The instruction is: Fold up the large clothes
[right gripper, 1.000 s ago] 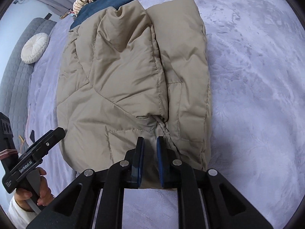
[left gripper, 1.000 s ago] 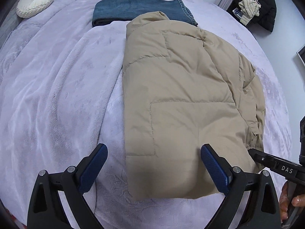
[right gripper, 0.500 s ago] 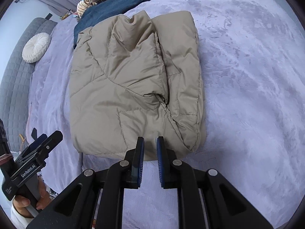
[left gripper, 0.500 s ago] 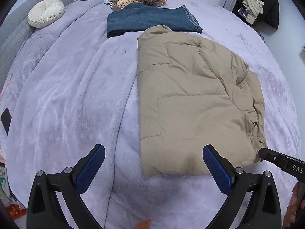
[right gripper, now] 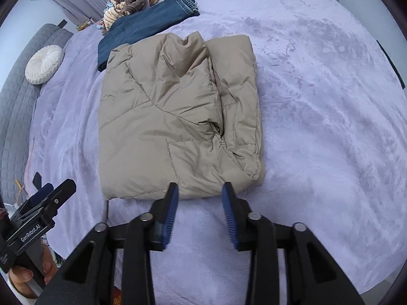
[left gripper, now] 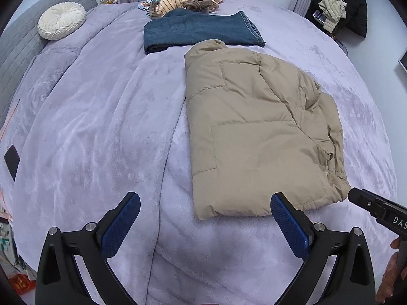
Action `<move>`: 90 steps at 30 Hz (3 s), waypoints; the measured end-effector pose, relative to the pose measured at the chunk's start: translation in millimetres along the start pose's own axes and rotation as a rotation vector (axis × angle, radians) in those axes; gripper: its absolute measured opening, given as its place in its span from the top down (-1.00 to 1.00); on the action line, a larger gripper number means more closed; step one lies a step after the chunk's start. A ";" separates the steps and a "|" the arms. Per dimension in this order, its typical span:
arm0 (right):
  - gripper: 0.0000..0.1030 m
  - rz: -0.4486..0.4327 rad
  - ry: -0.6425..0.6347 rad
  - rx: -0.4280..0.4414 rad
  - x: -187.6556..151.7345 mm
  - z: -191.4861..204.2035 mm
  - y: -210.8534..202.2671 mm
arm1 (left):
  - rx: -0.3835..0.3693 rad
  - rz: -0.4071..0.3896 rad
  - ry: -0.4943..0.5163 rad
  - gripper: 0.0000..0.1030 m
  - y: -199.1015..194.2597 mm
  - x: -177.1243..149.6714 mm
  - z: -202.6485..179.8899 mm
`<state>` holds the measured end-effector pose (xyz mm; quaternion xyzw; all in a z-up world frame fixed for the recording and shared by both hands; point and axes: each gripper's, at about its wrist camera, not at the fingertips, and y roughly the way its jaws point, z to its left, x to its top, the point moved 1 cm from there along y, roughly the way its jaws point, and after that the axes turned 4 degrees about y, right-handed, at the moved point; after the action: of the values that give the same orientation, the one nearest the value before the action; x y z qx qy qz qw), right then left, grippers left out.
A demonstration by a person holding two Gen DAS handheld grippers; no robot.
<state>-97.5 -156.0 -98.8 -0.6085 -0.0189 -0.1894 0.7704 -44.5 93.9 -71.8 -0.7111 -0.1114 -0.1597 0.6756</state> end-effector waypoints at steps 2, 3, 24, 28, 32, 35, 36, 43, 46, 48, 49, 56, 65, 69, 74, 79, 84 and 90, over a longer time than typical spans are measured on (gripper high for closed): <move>0.07 -0.010 0.002 -0.013 -1.8 1.9 -4.6 | -0.009 0.005 0.018 -0.99 -1.2 -1.9 -0.7; 0.07 -0.009 0.004 -0.015 -2.9 2.7 -6.3 | -0.009 0.004 0.022 -0.99 -2.6 -2.7 -0.4; -0.39 -0.107 -0.097 -0.024 -26.4 12.9 -74.1 | 0.059 -0.080 -0.014 -0.99 -75.2 -27.3 -9.5; -0.54 -0.145 -0.122 -0.032 -32.2 14.4 -88.4 | 0.054 -0.103 -0.019 -0.99 -92.2 -30.9 -15.2; -0.58 -0.192 -0.134 -0.047 -35.3 16.0 -102.0 | 0.067 -0.120 -0.016 -0.99 -104.3 -32.2 -18.9; -0.60 -0.212 -0.138 -0.051 -37.9 17.4 -109.6 | 0.070 -0.135 -0.016 -0.99 -112.2 -34.3 -21.3; -0.60 -0.218 -0.141 -0.054 -39.2 17.9 -111.7 | 0.073 -0.138 -0.014 -0.99 -114.4 -34.8 -22.2; -0.63 -0.255 -0.150 -0.078 -45.2 18.0 -122.7 | 0.083 -0.162 -0.019 -0.99 -128.0 -38.5 -22.5; -0.63 -0.282 -0.148 -0.082 -47.5 17.8 -128.0 | 0.084 -0.168 -0.026 -0.99 -133.1 -39.8 -21.5; -0.63 -0.302 -0.152 -0.085 -48.1 18.6 -132.2 | 0.085 -0.172 -0.030 -0.99 -135.9 -40.6 -21.5; -0.63 -0.307 -0.157 -0.089 -48.1 19.5 -133.8 | 0.085 -0.172 -0.031 -0.99 -136.9 -40.8 -21.5; -0.63 -0.311 -0.143 -0.073 -49.4 21.2 -142.6 | 0.091 -0.184 -0.037 -0.99 -143.8 -42.7 -21.3; -0.63 -0.310 -0.150 -0.080 -51.4 23.6 -146.0 | 0.103 -0.194 -0.042 -0.99 -148.6 -45.8 -21.1; -0.63 -0.309 -0.151 -0.082 -52.3 25.2 -147.0 | 0.105 -0.193 -0.041 -0.99 -148.6 -45.7 -20.3; -0.63 -0.309 -0.153 -0.084 -53.2 26.6 -147.9 | 0.105 -0.193 -0.042 -0.99 -149.4 -47.2 -19.6; -0.63 -0.308 -0.153 -0.083 -53.3 27.2 -147.6 | 0.106 -0.194 -0.043 -0.99 -149.2 -47.0 -19.7; -0.63 -0.309 -0.155 -0.084 -53.7 28.0 -149.1 | 0.108 -0.194 -0.046 -0.99 -149.5 -48.7 -17.2; -0.63 -0.309 -0.156 -0.084 -53.2 28.1 -148.9 | 0.109 -0.194 -0.047 -0.99 -149.7 -49.4 -15.0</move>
<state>-188.0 -143.1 33.1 -0.6430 -0.1639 -0.2582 0.7022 -147.3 91.1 48.6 -0.6629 -0.2040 -0.2014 0.6916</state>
